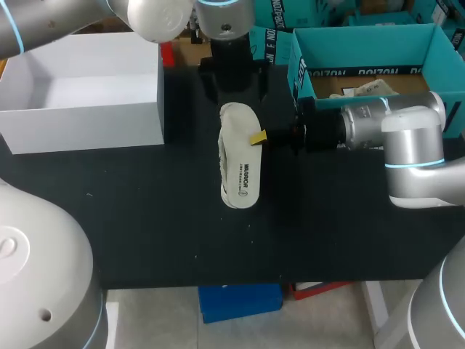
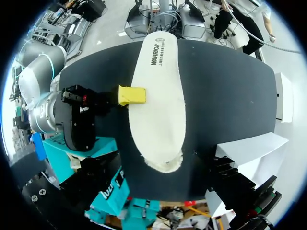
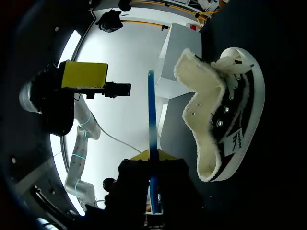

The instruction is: Take the shoe out of the shoebox, open the shoe tongue, remove and reinsert the insole, then place the shoe into the shoebox

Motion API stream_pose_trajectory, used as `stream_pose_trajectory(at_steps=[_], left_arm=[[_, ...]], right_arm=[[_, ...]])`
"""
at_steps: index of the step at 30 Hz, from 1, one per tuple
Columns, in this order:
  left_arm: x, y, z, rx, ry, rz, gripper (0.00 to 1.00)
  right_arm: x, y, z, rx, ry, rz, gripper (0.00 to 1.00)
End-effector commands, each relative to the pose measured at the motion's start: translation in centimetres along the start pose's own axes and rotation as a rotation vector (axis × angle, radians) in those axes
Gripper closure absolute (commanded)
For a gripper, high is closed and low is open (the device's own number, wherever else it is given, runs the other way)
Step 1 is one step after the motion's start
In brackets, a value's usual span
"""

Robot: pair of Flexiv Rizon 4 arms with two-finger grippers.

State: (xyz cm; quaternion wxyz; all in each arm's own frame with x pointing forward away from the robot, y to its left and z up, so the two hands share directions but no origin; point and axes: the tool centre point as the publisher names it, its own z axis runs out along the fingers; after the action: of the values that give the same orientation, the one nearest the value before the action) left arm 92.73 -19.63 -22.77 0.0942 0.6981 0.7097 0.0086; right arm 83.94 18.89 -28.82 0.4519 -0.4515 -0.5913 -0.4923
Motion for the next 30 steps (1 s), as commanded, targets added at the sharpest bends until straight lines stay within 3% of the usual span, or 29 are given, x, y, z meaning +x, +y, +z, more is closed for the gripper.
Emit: stream_pose_trajectory(at_steps=[1,30], left_arm=[[0.2,-1.8,-0.7,-0.018,0.002,-0.003,0.00],[0.0,-12.9,-0.1,-0.046,0.008,-0.014,0.00]], right_arm=[[0.0,0.1,0.1,0.001,-0.003,0.001,1.00],[0.0,0.1,0.1,0.001,-0.003,0.001,1.00]])
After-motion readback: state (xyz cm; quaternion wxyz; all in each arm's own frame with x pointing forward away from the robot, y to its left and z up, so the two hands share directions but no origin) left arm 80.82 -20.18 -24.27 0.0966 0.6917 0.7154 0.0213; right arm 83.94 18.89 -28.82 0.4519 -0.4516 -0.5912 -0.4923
